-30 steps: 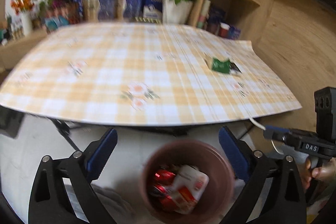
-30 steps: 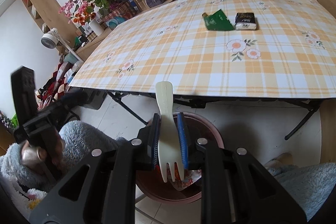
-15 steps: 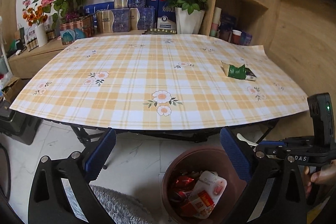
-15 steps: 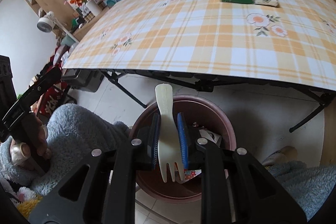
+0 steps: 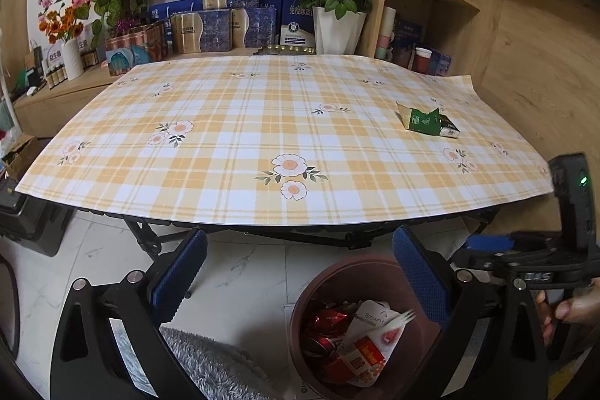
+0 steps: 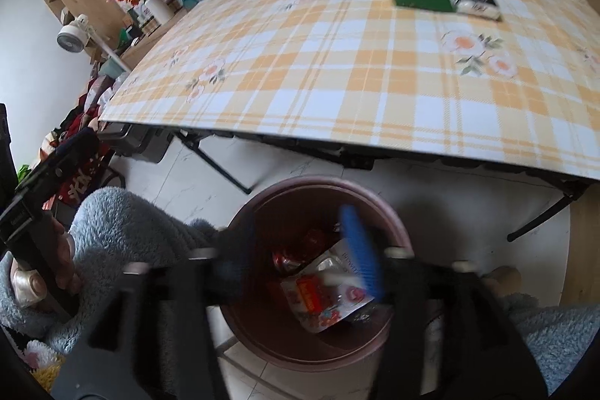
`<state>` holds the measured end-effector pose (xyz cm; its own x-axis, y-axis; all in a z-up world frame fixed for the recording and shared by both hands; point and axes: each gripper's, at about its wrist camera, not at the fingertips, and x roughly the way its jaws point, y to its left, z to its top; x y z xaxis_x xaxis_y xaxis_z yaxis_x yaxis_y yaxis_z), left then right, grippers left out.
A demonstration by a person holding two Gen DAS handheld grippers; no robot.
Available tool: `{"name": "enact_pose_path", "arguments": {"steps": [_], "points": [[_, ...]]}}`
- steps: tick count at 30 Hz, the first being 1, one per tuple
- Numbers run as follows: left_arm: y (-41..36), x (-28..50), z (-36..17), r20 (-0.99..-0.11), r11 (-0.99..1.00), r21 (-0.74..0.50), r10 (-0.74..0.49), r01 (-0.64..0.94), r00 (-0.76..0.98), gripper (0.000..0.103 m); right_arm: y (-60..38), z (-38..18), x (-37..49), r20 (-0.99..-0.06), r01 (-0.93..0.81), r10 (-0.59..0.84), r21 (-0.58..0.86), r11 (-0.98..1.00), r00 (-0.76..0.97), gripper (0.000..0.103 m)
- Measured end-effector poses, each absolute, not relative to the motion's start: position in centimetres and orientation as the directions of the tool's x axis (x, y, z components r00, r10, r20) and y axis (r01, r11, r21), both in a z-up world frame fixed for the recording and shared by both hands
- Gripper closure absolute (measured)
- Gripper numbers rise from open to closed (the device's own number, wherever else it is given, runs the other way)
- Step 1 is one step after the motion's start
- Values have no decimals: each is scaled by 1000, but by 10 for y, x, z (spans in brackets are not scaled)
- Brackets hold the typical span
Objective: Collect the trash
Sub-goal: 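Hold the white fork over the bin and open the right tool, then grasp the green-and-gold packet with the left tool while the right tool grasps the black tissue pack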
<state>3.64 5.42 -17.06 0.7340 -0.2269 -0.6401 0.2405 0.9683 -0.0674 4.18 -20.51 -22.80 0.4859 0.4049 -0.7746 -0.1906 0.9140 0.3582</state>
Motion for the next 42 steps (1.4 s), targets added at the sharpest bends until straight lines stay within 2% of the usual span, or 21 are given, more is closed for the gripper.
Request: {"name": "enact_pose_path", "arguments": {"steps": [3,6,10,18,22,30,42], "points": [[51,36,-171,-643,967,-54,-223,247,733,6,-207,-219,38,-760,-208,396,338,918,516,12],[50,37,-172,-648,967,-51,-222,249,729,6,-209,-212,35,-752,-214,376,310,926,541,7],[47,39,-177,-671,966,-43,-218,256,709,6,-213,-210,37,-747,-192,377,327,925,548,6],[43,42,-183,-696,959,-47,-232,279,680,6,-227,-210,38,-773,-79,262,267,961,578,6],[43,43,-185,-704,957,-53,-239,287,669,6,-239,-208,39,-762,-51,253,278,959,596,6],[39,42,-185,-706,962,-13,-202,273,679,6,-248,-197,39,-731,-90,223,217,972,645,6],[24,76,-193,-800,958,-44,-203,282,565,6,-273,-186,52,-710,-101,193,171,980,678,6]]}}
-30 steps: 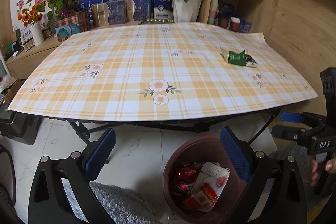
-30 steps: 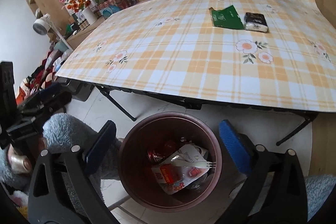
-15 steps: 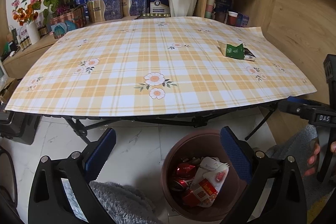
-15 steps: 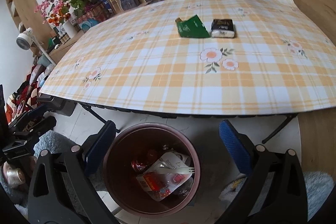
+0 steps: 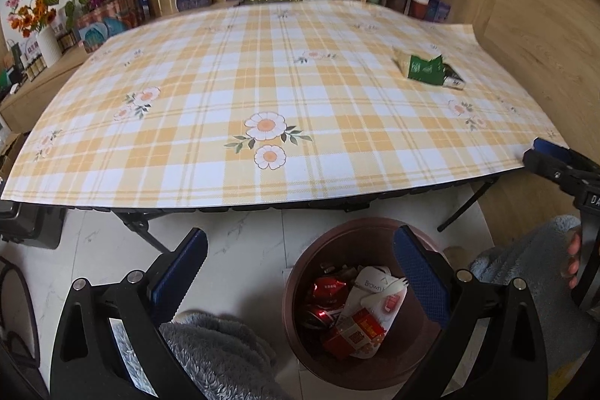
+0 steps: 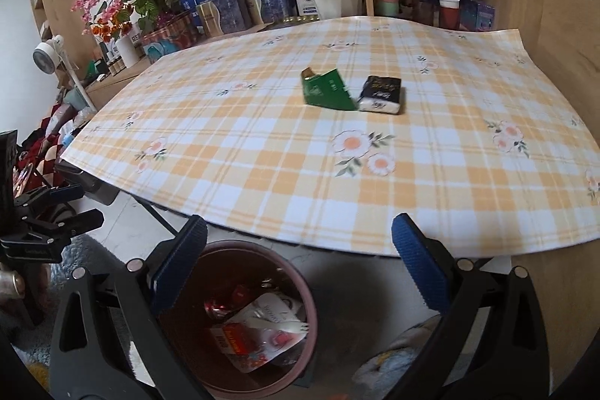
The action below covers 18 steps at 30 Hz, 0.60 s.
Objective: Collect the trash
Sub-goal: 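Grasp the green-and-gold packet with the left tool while the right tool grasps the black tissue pack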
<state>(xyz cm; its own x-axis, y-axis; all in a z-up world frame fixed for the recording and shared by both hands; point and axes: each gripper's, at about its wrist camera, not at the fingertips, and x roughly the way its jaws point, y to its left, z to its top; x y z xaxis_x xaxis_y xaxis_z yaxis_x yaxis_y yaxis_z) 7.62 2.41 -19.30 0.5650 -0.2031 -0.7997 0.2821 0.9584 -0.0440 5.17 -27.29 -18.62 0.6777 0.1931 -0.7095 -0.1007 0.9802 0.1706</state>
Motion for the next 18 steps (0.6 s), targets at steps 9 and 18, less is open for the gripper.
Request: {"name": "enact_pose_path", "arguments": {"steps": [9,18], "points": [[-25,129,-170,-807,942,-120,-277,314,522,6,-314,-187,88,-704,-33,127,147,989,699,6],[-109,220,-154,-801,897,-344,-434,277,412,18,-348,-184,116,-688,39,81,157,987,722,6]]}}
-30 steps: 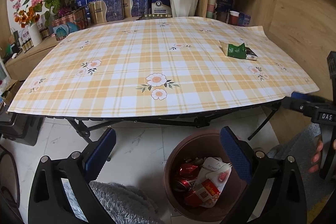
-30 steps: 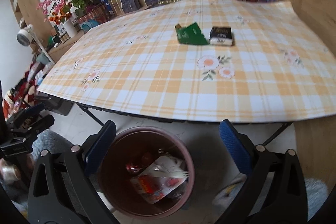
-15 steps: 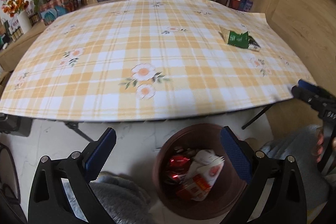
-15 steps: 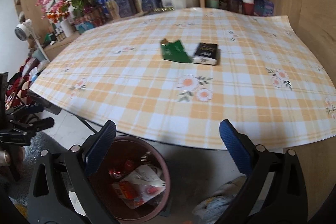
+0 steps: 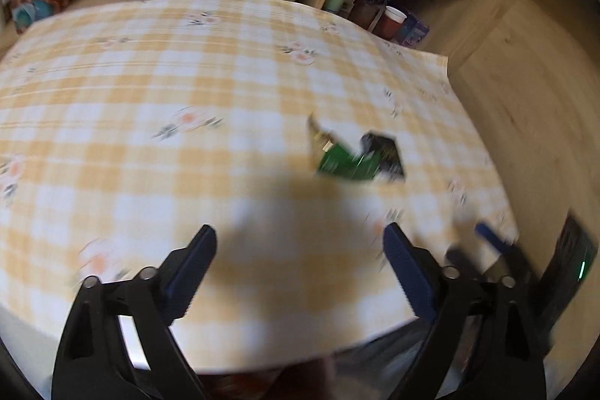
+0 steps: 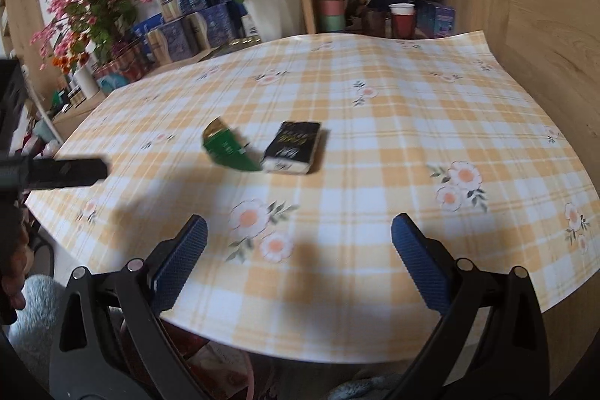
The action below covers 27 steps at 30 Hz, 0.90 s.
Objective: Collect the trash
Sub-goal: 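Grasp the green-and-gold packet with the left tool while the right tool grasps the black tissue pack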
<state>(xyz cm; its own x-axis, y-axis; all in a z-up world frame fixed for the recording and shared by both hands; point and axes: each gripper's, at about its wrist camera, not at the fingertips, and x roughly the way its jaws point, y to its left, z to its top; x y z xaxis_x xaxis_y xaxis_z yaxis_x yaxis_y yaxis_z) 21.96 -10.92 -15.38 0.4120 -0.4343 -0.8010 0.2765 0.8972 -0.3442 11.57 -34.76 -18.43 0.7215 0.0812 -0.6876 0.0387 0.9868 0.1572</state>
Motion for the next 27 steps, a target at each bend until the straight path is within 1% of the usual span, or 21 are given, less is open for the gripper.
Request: {"name": "enact_pose_path", "arguments": {"steps": [2,6,8,10,14,17,18,20,21,23,24,27], "points": [[-125,238,-155,-795,889,-377,-455,261,400,19,-354,-185,119,-690,46,77,158,986,720,6],[-152,274,-167,-806,888,-411,-460,206,374,20,-368,-187,123,-689,63,73,170,984,721,6],[-159,290,-177,-814,887,-432,-461,164,353,23,-375,-188,125,-686,76,76,190,979,724,6],[-163,302,-187,-825,892,-431,-450,134,342,26,-380,-189,126,-684,84,82,206,975,725,6],[-168,319,-202,-837,897,-434,-438,87,327,27,-385,-193,129,-687,91,88,220,971,721,7],[-174,322,-208,-841,898,-429,-436,97,321,30,-387,-197,132,-696,99,84,219,971,713,7],[-177,321,-208,-842,905,-409,-424,119,334,33,-388,-198,133,-698,102,85,222,970,711,7],[-181,317,-208,-850,918,-368,-398,150,344,49,-389,-201,136,-703,109,93,238,965,705,9],[-181,313,-209,-855,920,-356,-391,161,342,68,-390,-202,136,-703,110,98,245,963,704,11],[-181,308,-209,-854,919,-345,-391,189,344,72,-390,-203,138,-705,111,104,253,961,702,11],[-179,303,-208,-853,921,-330,-386,209,352,79,-390,-205,140,-707,115,106,257,959,700,12],[-173,290,-202,-843,919,-294,-379,263,382,79,-389,-206,145,-710,117,110,264,957,696,13]]}}
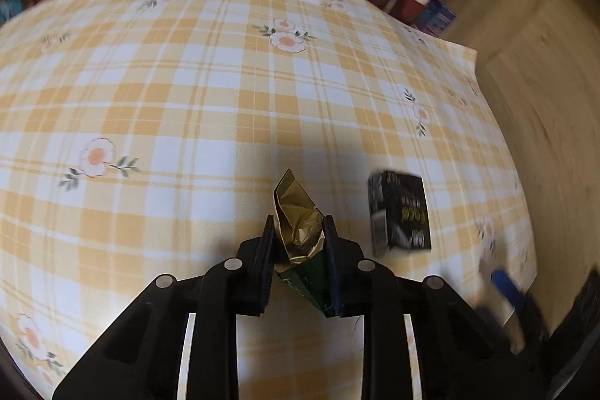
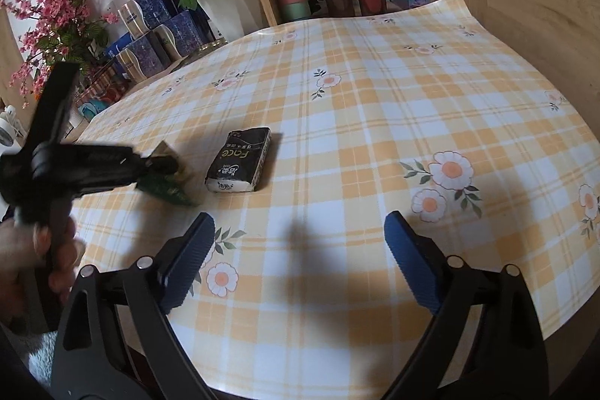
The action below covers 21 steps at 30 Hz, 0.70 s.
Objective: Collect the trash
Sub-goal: 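Grasp the green-and-gold packet with the left tool while the right tool grasps the black tissue pack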
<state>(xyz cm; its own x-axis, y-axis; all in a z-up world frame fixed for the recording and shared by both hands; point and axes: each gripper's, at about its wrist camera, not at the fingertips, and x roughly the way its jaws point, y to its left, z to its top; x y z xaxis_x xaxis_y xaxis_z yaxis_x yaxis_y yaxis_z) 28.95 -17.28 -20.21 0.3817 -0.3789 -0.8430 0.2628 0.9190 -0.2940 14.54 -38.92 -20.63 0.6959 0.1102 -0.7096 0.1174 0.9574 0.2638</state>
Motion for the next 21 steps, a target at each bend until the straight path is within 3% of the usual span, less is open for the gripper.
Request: {"name": "enact_pose_path", "arguments": {"steps": [7,14,21], "points": [[-120,255,-186,-815,925,-270,-368,269,447,80,-369,-210,187,-727,107,121,259,960,676,13],[-54,229,-170,-796,953,-237,-303,191,524,80,-327,-215,234,-770,24,108,158,987,629,14],[-18,207,-162,-781,962,-222,-274,160,562,80,-309,-221,258,-810,21,63,93,995,583,25]]}}
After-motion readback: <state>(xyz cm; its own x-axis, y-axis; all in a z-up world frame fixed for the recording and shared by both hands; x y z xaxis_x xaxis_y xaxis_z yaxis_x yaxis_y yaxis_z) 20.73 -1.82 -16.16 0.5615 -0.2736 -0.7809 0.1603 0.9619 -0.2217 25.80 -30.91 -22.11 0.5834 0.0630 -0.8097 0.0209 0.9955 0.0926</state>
